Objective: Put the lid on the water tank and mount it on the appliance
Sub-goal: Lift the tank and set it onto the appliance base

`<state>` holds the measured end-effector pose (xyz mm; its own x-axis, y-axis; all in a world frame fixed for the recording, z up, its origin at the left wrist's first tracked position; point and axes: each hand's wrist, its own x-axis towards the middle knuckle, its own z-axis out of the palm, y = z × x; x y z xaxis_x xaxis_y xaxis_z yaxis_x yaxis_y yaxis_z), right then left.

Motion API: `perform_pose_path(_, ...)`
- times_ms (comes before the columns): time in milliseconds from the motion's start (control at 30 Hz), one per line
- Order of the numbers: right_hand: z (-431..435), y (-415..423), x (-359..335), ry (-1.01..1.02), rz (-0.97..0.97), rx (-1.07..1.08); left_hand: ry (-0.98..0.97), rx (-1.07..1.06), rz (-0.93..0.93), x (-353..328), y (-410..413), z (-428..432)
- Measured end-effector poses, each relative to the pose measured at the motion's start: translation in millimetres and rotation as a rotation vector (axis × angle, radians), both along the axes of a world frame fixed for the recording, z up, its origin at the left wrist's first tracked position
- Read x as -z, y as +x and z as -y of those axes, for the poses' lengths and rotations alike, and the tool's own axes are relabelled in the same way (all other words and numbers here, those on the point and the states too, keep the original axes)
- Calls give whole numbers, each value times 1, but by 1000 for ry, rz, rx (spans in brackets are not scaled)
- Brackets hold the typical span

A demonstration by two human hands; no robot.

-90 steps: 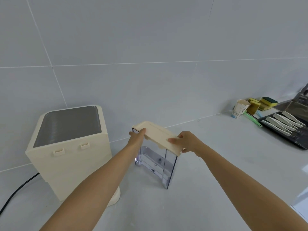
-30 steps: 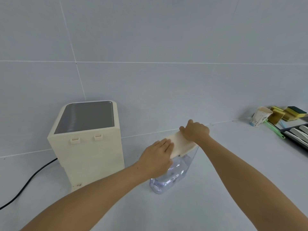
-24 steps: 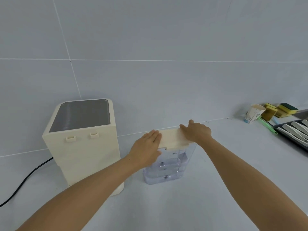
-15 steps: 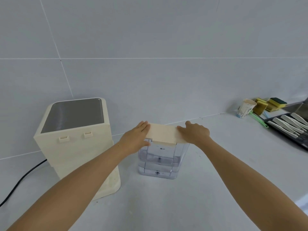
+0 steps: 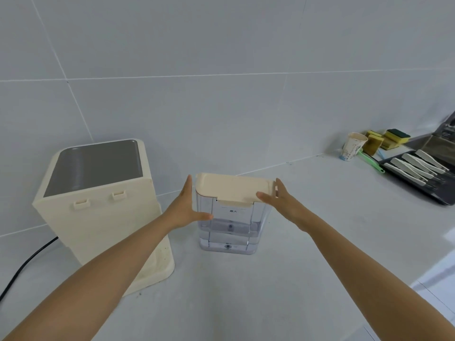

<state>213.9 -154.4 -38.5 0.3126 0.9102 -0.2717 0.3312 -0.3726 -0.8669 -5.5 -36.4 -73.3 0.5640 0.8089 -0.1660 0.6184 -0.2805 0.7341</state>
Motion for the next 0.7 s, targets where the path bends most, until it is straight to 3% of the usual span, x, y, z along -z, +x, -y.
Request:
perform_pose_path(167,4,3,30,97,-31,-53,-91,-18,11,19,4,0)
perform_pose_path(333,-2,-1,53,10,24,-39,-157,-35,111,28,13,-3)
perform_pose_path(500,-9,-3,68,-106,67,53,-154,-78,79,31,16,-10)
perform_pose_path(700,-14,-4,62,-111,87,35,-149,-87,119,30,16,-7)
